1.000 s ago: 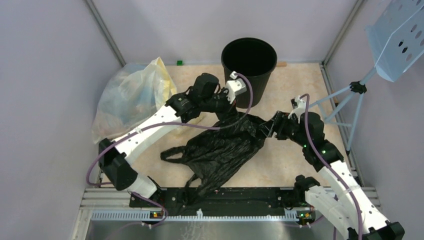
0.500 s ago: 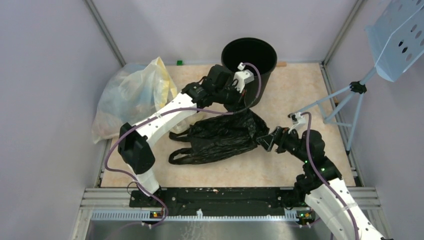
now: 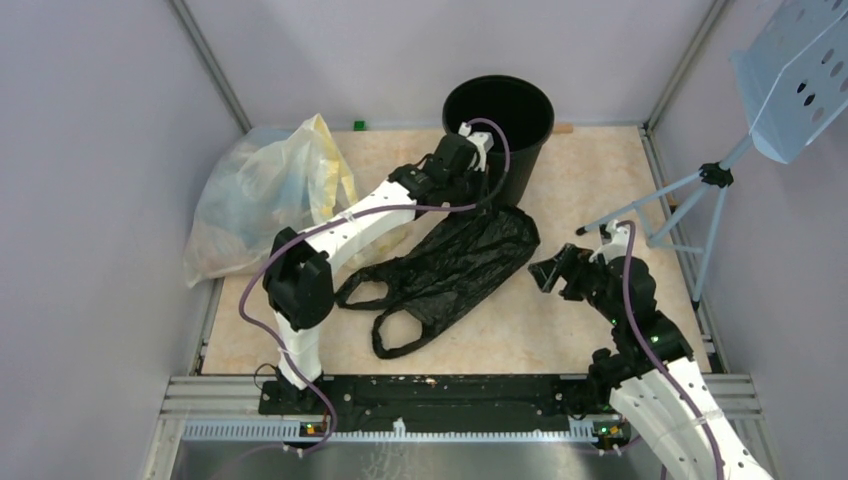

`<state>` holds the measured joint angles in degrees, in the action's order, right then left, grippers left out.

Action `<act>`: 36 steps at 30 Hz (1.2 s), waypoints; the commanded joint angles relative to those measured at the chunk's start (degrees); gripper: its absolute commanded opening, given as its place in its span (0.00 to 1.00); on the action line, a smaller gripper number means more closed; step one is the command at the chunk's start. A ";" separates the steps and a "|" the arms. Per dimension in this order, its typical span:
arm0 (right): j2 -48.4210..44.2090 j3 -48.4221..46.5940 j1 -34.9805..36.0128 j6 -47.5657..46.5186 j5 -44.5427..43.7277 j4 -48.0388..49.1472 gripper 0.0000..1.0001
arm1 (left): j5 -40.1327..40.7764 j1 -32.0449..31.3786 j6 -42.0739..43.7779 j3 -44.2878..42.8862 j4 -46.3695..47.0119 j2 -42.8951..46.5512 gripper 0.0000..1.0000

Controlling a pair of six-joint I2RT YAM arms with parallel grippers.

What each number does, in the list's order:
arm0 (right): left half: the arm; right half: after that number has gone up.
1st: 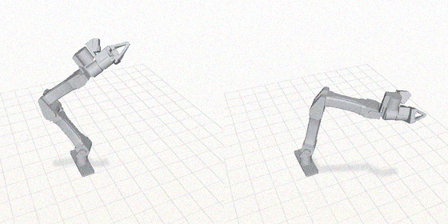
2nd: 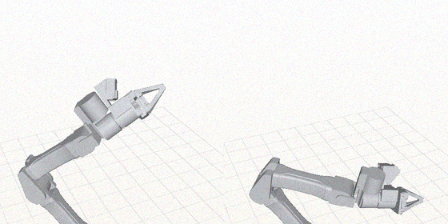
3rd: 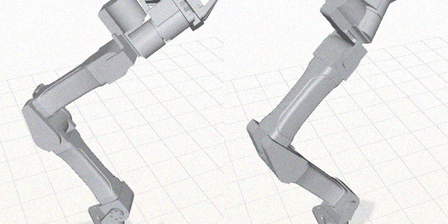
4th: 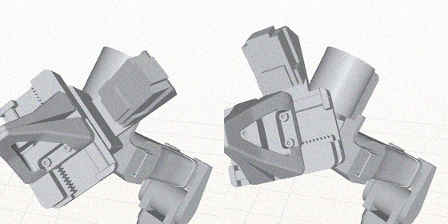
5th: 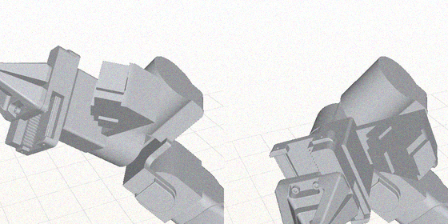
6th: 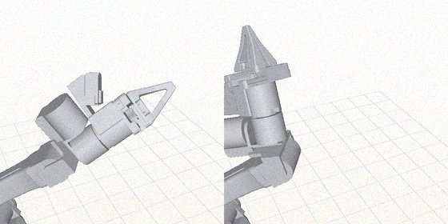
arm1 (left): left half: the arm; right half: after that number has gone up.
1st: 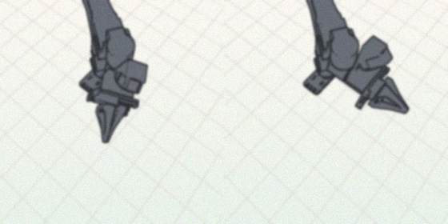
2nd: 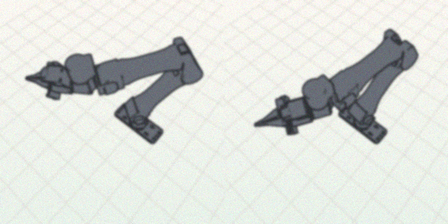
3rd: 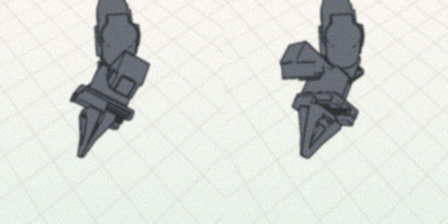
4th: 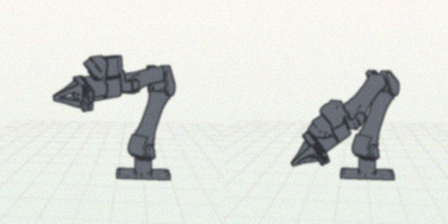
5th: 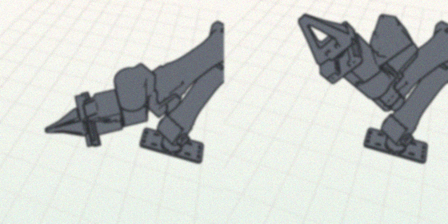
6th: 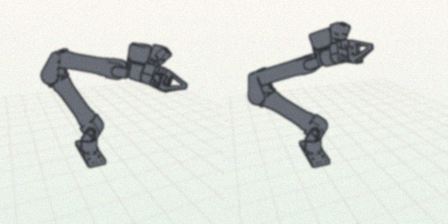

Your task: Put the trash bags into the trash bin

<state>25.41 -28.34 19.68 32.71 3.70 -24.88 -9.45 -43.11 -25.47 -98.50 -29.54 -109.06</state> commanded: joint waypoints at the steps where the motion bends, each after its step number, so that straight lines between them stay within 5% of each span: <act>1: -0.06 -2.01 -0.17 -0.14 4.89 3.38 0.84 | 0.93 0.11 -4.50 -3.97 8.36 0.15 0.14; 5: 2.18 -2.15 -0.17 -0.41 7.17 4.50 0.84 | -1.65 0.05 -1.80 -4.26 8.77 2.64 0.70; 6: 3.16 -2.28 -0.12 -0.77 8.00 4.93 0.84 | -1.49 0.05 -0.48 -4.10 8.00 3.70 0.75; 10: 8.54 -2.67 1.38 -1.01 10.13 6.12 0.83 | 1.53 0.06 5.65 -1.06 2.25 9.55 0.76; 18: 24.20 -6.22 14.81 2.72 -7.05 6.17 0.79 | 4.49 0.09 13.66 20.89 -4.65 30.52 0.74; 21: 27.98 -6.98 19.93 3.61 -6.98 10.88 0.77 | 6.24 0.09 14.36 27.27 -7.22 36.18 0.74; 25: 34.82 -12.40 31.06 7.05 -19.70 6.72 0.77 | 13.99 0.73 11.44 36.41 -7.27 43.35 0.74; 29: 41.85 -16.73 43.90 8.73 -32.01 3.65 0.77 | 11.02 7.66 8.44 42.41 -4.81 49.23 0.73; 36: 49.91 -21.10 54.32 3.71 -35.24 4.60 0.68 | 3.74 18.12 6.12 46.03 -4.21 51.26 0.72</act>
<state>72.86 -46.11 70.35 39.40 -26.06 -20.84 -1.52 -28.77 -17.32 -53.34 -36.45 -58.98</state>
